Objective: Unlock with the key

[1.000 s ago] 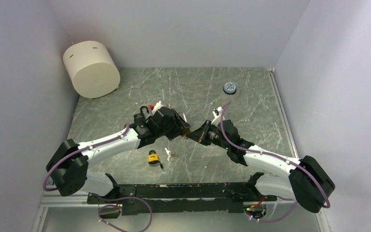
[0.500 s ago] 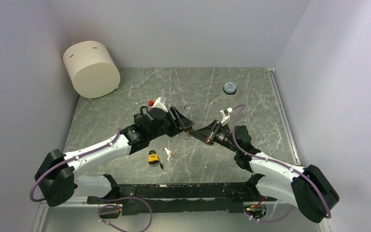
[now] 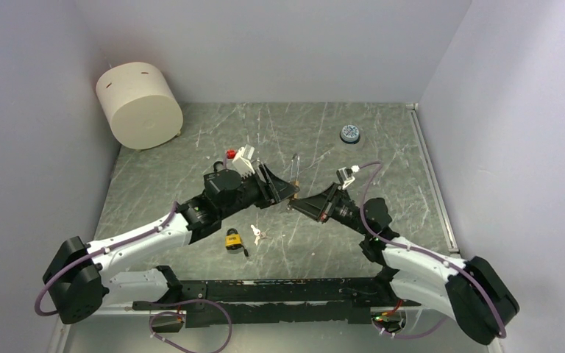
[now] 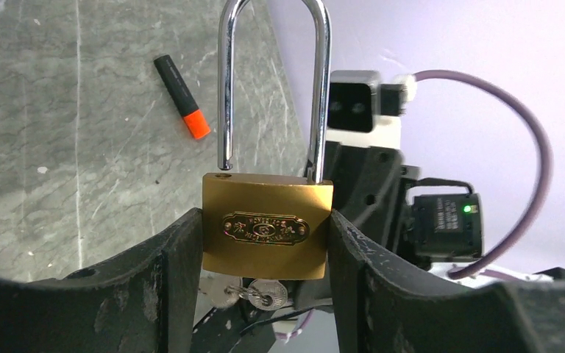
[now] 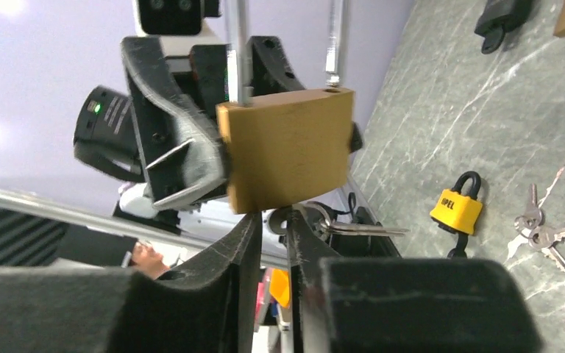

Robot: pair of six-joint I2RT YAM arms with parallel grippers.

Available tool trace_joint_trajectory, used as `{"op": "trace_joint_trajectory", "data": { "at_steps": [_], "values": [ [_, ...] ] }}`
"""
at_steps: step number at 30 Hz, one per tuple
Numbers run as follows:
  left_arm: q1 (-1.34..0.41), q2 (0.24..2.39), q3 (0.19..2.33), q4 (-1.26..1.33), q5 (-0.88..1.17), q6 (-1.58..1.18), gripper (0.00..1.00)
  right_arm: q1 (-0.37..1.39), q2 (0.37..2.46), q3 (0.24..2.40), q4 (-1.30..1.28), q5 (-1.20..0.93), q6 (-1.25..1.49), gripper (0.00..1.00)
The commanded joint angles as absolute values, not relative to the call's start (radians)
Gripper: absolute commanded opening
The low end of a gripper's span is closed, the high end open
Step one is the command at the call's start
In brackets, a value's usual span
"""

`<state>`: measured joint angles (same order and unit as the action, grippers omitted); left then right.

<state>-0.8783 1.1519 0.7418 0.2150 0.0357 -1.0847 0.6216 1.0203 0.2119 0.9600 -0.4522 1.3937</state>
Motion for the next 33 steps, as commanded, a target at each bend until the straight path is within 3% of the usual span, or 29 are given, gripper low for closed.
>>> {"op": "trace_joint_trajectory", "data": {
  "at_steps": [1,6,11,16,22,29,33],
  "values": [
    [-0.889,1.106,0.745,0.284,0.08,-1.029,0.02,0.621,0.859,0.25,0.844,-0.528,1.192,0.29],
    [-0.878,1.101,0.751,0.302,0.187,-1.026,0.03,0.616,0.576,0.321,0.345,-0.399,0.934,0.53],
    [-0.868,1.101,0.781,0.318,0.322,-0.985,0.03,0.613,0.462,0.389,0.091,-0.158,0.915,0.57],
    [-0.868,1.08,0.76,0.406,0.445,-1.0,0.03,0.611,0.453,0.366,0.181,-0.059,0.977,0.56],
    [-0.868,1.072,0.758,0.553,0.573,-1.047,0.03,0.612,0.569,0.443,0.324,-0.225,0.919,0.53],
    [-0.869,1.074,0.766,0.565,0.63,-1.048,0.02,0.613,0.569,0.446,0.47,-0.358,0.899,0.65],
    [-0.869,1.049,0.695,0.672,0.611,-1.07,0.03,0.613,0.516,0.416,0.463,-0.347,0.903,0.65]
  ]
}}
